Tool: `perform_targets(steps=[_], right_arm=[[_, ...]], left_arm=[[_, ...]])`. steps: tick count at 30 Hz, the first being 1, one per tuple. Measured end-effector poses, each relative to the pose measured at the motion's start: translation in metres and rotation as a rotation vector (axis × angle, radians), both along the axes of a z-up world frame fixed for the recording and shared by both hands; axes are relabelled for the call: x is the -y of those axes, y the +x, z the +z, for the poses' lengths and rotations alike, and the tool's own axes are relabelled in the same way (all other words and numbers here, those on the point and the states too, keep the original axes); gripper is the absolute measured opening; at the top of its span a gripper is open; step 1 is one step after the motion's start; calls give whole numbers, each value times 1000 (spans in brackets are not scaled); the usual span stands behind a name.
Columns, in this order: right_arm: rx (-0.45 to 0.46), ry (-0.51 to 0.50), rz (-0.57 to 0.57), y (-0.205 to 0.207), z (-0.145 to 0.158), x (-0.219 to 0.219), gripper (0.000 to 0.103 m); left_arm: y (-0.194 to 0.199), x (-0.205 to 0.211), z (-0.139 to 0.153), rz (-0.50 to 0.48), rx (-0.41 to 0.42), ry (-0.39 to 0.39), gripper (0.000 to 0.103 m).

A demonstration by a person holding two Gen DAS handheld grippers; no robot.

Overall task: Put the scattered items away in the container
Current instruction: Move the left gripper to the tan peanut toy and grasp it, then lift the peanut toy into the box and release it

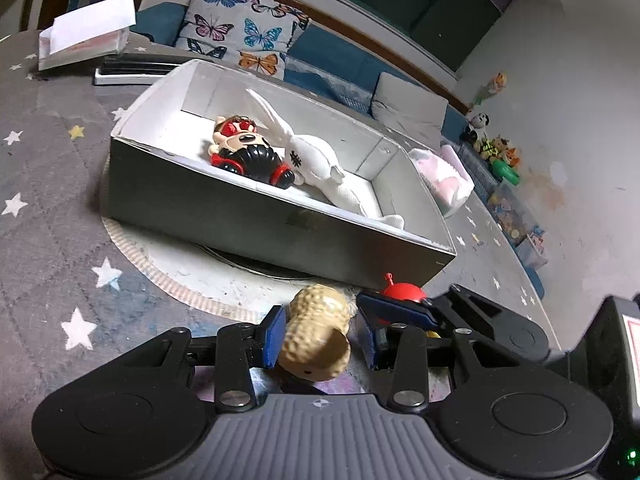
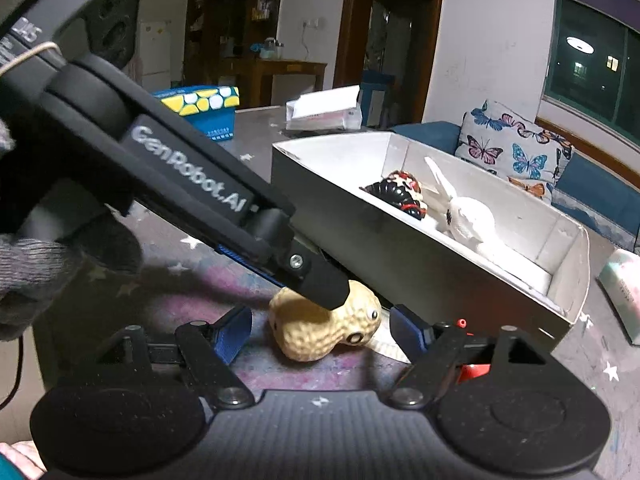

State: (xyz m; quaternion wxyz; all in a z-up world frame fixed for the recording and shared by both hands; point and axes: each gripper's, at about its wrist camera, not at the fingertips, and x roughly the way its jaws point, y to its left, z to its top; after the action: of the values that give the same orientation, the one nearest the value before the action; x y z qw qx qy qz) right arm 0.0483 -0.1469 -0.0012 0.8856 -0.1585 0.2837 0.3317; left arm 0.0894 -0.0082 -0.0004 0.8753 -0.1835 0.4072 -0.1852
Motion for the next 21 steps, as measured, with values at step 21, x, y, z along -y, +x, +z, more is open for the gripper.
perform_targets(steps=[21], right_arm=[[25, 51, -19, -3, 28, 16, 67]], left_arm=[[-10, 9, 31, -57, 96, 18, 40]])
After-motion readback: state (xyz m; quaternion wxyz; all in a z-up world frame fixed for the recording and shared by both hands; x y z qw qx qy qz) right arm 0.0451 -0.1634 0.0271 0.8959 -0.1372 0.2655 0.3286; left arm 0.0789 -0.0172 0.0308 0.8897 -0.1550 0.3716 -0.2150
